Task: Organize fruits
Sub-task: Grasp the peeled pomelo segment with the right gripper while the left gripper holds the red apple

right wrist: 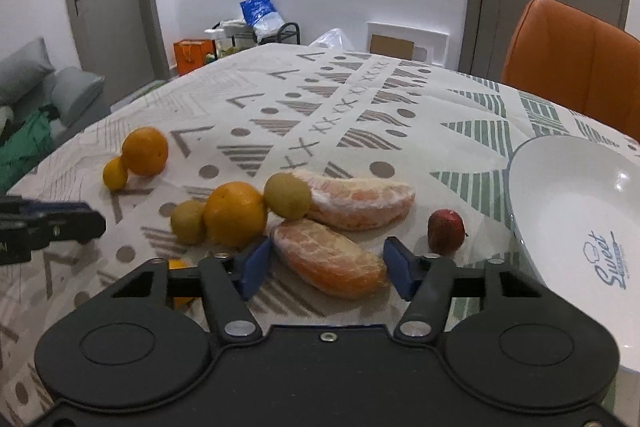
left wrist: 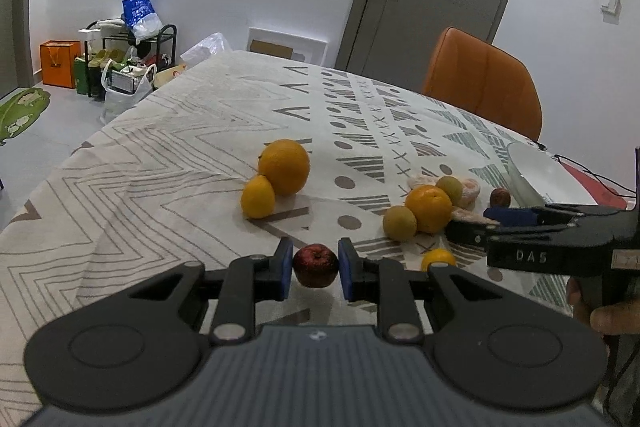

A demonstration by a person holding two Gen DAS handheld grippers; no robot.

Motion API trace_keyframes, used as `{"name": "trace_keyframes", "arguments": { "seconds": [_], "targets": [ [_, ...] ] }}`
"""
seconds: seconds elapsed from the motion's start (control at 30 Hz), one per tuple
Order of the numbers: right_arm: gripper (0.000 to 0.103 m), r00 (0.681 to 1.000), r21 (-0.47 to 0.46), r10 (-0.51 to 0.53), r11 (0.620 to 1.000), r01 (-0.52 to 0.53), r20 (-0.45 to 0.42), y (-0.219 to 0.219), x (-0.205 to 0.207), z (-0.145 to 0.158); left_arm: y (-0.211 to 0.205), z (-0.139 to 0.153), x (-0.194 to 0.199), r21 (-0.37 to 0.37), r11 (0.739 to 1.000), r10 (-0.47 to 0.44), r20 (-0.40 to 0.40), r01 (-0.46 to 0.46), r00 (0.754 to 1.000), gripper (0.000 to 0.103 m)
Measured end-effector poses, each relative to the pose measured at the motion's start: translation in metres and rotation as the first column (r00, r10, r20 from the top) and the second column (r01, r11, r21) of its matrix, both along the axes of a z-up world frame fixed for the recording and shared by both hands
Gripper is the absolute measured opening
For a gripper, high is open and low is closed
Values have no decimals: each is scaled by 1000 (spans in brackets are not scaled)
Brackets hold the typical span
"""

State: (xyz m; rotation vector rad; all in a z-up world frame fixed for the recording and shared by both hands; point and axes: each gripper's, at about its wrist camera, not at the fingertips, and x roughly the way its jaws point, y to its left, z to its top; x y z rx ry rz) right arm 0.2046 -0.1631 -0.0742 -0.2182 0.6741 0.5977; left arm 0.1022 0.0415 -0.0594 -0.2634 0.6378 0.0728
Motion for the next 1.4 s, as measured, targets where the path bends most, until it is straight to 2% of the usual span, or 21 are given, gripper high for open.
{"name": "trace_keyframes", "arguments": {
  "seconds": [0.2,0.4,0.6,0.73,0.97,1.13,1.37,1.4],
  "targets": [
    [37,999,0,50,999,-50,1,-6,-19,3,-8,3,-5,7,1000,-8,7,8,1000,22],
    [32,998,64,60,996,-60,-7,-16,-30,7,-15,9,-9,17,1000,-24,22,24,999,22],
    [29,998,109,52,992,-56,33,-27,-39,21,-24,17,-8,36,999,-40,41,38,998,22],
    [29,998,111,56,992,-58,27,-35,-43,24,-31,19,-6,39,998,-51,46,50,998,22],
    [31,997,72,69,995,-66,-38,-41,-48,14,-40,14,-2,39,997,-64,33,62,997,22],
    [44,997,65,63,996,-60,-42,-36,-46,8,-39,13,-1,42,997,-59,24,58,998,22],
    [44,996,68,74,995,-72,-42,-28,-40,5,-38,13,-1,46,998,-54,20,53,998,22],
    [41,996,67,77,995,-74,-40,-27,-40,4,-38,13,-1,46,997,-56,20,55,998,22]
  ]
}}
